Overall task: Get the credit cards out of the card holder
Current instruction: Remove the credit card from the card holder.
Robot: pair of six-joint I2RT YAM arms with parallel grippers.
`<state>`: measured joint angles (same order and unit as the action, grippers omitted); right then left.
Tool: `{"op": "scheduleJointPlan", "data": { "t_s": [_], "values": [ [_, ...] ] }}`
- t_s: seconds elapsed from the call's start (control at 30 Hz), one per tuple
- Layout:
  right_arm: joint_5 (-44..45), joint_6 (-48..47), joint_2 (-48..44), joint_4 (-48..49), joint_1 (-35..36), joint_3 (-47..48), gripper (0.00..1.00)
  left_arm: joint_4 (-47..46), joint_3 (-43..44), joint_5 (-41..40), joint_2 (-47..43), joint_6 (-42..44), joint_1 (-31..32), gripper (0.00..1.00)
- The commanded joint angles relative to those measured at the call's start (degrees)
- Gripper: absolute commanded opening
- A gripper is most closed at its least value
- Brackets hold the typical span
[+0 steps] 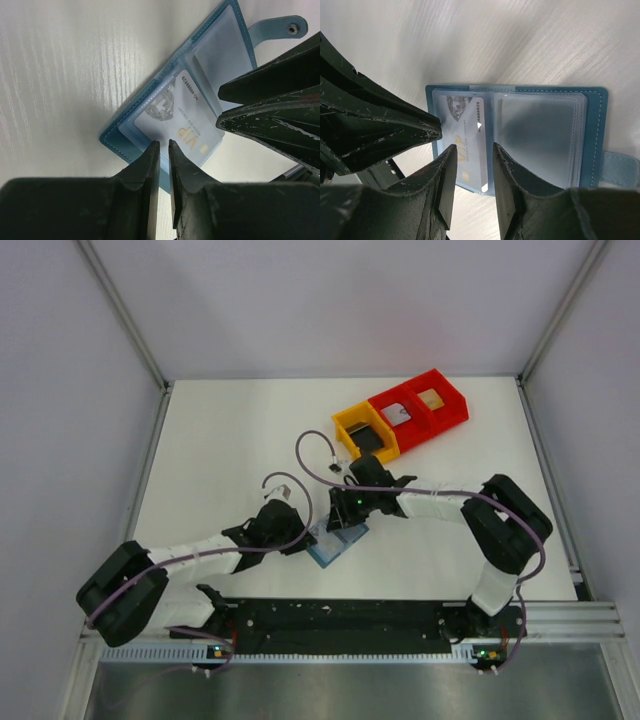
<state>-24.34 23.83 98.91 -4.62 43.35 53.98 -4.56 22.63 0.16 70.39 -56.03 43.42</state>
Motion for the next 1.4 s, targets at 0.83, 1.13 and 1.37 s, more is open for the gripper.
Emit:
{"op": "scheduleJointPlan", "data": {
  "t_s": [0.83, 1.13, 1.37],
  "values": [
    [-17.49, 7.45, 7.43, 20.17, -4.94, -5.37, 0.17, -1.24, -3.03, 3.53, 1.77, 2.24, -3.43, 0.17],
    [-19.96, 10.35, 8.31, 25.01, -6.53, -7.30, 0.13, -1.33, -3.12, 4.23, 2.03, 2.59, -3.78, 0.16],
    [-20.66, 10.97, 8.93, 26.24, -6.62, -7.66, 0.04, -1.33, -3.30, 4.32, 1.77, 2.59, -3.78, 0.16]
  ]
}}
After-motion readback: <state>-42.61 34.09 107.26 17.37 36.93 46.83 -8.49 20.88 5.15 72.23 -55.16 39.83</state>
